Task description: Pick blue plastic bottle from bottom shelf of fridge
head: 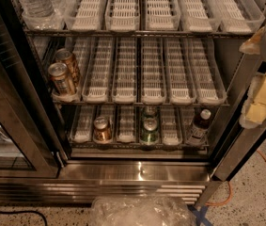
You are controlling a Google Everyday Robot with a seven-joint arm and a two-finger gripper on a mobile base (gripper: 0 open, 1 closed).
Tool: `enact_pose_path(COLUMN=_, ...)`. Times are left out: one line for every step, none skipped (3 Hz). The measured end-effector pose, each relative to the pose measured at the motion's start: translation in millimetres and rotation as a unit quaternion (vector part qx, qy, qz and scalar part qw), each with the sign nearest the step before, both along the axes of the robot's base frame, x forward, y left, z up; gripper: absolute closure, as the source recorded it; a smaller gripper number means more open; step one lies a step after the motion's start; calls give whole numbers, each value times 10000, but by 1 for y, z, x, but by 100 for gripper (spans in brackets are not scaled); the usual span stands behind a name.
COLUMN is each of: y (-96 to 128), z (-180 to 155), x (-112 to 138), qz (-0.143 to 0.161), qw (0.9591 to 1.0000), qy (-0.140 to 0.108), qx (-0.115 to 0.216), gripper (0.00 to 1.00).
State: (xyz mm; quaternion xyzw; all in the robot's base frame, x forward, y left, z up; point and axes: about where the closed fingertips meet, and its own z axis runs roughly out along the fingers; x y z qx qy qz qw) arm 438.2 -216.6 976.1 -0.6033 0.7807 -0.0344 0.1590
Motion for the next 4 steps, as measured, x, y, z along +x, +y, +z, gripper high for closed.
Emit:
enact_pose_path(y=2, z=1, x=0, qz=20, qw=9999, qy=-98, qx=41, gripper=0)
enact_pose_path(y=9, z=-18, x=6, qz=30, qw=9994, qy=-196, qx=270, gripper=0)
enact_pose_path(y=16, z=-56, x=10, qz=21, qw=9958, qy=-347, qx=842, gripper=0)
enact_pose_path(y=30, z=-97, x=-6, qz=12, qw=9883, qy=-540, qx=1429, gripper=0)
